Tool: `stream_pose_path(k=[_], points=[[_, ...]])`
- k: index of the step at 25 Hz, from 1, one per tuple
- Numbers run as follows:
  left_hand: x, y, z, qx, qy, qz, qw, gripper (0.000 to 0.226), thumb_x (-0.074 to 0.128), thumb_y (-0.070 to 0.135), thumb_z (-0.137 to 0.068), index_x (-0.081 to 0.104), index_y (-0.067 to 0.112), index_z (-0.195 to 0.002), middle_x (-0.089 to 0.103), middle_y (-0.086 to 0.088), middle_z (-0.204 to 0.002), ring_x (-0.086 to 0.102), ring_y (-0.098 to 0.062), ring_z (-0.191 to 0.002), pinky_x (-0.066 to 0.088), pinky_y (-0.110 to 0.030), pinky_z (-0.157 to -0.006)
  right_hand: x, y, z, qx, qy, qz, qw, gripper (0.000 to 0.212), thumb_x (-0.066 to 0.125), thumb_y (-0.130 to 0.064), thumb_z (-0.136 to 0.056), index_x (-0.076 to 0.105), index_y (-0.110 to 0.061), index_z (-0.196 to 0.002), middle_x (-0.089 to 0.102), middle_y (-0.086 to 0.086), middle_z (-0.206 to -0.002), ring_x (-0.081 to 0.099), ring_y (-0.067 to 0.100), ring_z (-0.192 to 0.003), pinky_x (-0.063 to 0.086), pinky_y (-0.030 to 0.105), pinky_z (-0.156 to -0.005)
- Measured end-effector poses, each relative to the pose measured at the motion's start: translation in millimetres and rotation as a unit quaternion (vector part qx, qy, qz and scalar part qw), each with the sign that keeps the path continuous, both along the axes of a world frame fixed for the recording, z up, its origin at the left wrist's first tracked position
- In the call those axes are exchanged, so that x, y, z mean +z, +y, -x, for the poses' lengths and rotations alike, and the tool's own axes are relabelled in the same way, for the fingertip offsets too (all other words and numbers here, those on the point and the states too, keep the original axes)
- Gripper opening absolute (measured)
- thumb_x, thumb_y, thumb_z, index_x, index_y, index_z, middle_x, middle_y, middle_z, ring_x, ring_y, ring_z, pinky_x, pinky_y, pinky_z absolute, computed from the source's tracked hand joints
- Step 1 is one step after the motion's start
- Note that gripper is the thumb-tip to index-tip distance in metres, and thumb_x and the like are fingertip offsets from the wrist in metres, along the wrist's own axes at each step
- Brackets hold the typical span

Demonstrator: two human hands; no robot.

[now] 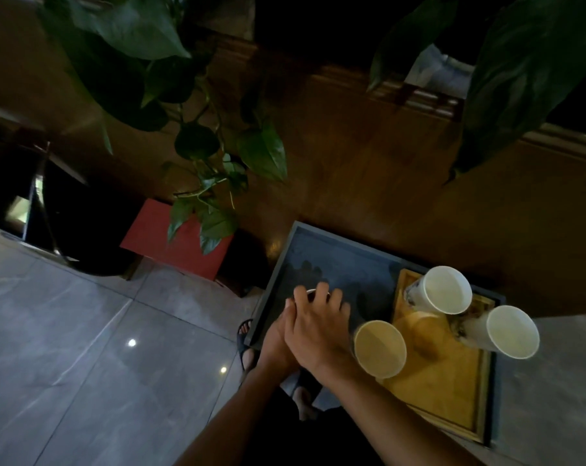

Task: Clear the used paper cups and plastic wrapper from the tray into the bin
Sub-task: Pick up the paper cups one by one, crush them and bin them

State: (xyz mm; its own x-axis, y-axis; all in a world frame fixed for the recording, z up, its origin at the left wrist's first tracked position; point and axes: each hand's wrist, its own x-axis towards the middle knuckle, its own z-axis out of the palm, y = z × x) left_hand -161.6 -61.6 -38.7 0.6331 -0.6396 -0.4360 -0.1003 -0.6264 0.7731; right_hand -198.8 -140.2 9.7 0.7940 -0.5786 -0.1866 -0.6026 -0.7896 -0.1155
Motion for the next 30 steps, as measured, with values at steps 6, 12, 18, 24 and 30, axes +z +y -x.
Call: stream_pose_path(k=[6, 12, 18, 24, 30], points=[[9.8, -7.7, 2.1, -0.030, -0.047, -0.104, 0.993, 0.051, 0.060, 0.028, -0.097, 0.041, 0.024, -0.144, 0.045, 0.007, -0.146, 0.041, -0.005, -0.135, 0.025, -0.019, -0.114, -5.5, 1.0, 0.8, -0.010, -0.026, 0.008, 1.000, 0.035, 0.035, -0.048, -0.098, 0.054, -0.024, -0.115, 0.055, 0.018, -0.114, 0.051, 0.034, -0.095, 0.043, 0.048, -0.077], [31.1, -39.3, 22.4, -0.022, -0.189, -0.153, 0.970, 0.044, 0.043, 0.023, -0.105, 0.032, 0.021, -0.147, 0.028, 0.003, -0.156, 0.026, -0.008, -0.143, 0.014, -0.022, -0.120, 1.7, 1.4, 1.9, -0.008, -0.022, -0.013, 1.000, 0.041, 0.029, -0.049, -0.099, 0.054, -0.023, -0.120, 0.055, 0.019, -0.123, 0.051, 0.037, -0.113, 0.042, 0.056, -0.094], [37.2, -25.4, 9.5, -0.131, -0.208, -0.163, 0.955, 0.042, 0.035, 0.020, -0.108, 0.029, 0.016, -0.150, 0.031, -0.005, -0.158, 0.028, -0.013, -0.145, 0.014, -0.024, -0.120, -0.5, -0.8, -0.9, 0.011, -0.025, -0.032, 0.999, 0.040, 0.026, -0.043, -0.099, 0.056, -0.021, -0.115, 0.036, 0.020, -0.158, 0.013, 0.043, -0.154, 0.016, 0.068, -0.118], [14.0, -4.4, -13.1, -0.198, -0.104, -0.056, 0.973, 0.025, 0.038, -0.002, -0.105, 0.048, 0.007, -0.127, 0.047, -0.021, -0.137, 0.049, -0.015, -0.121, 0.031, -0.027, -0.110, -2.6, -0.6, -1.8, -0.005, -0.046, 0.000, 0.999, 0.033, 0.038, -0.044, -0.096, 0.054, -0.019, -0.111, 0.057, 0.016, -0.121, 0.052, 0.037, -0.108, 0.042, 0.053, -0.088], [0.2, 4.9, -31.3, -0.175, -0.077, -0.061, 0.980, 0.044, 0.063, 0.004, -0.094, 0.050, -0.001, -0.135, 0.055, -0.012, -0.136, 0.051, -0.023, -0.128, 0.036, -0.030, -0.107, -2.5, 2.0, -2.7, -0.014, -0.044, 0.008, 0.999, 0.032, 0.040, -0.043, -0.097, 0.056, -0.020, -0.112, 0.059, 0.016, -0.121, 0.053, 0.036, -0.108, 0.043, 0.052, -0.088]])
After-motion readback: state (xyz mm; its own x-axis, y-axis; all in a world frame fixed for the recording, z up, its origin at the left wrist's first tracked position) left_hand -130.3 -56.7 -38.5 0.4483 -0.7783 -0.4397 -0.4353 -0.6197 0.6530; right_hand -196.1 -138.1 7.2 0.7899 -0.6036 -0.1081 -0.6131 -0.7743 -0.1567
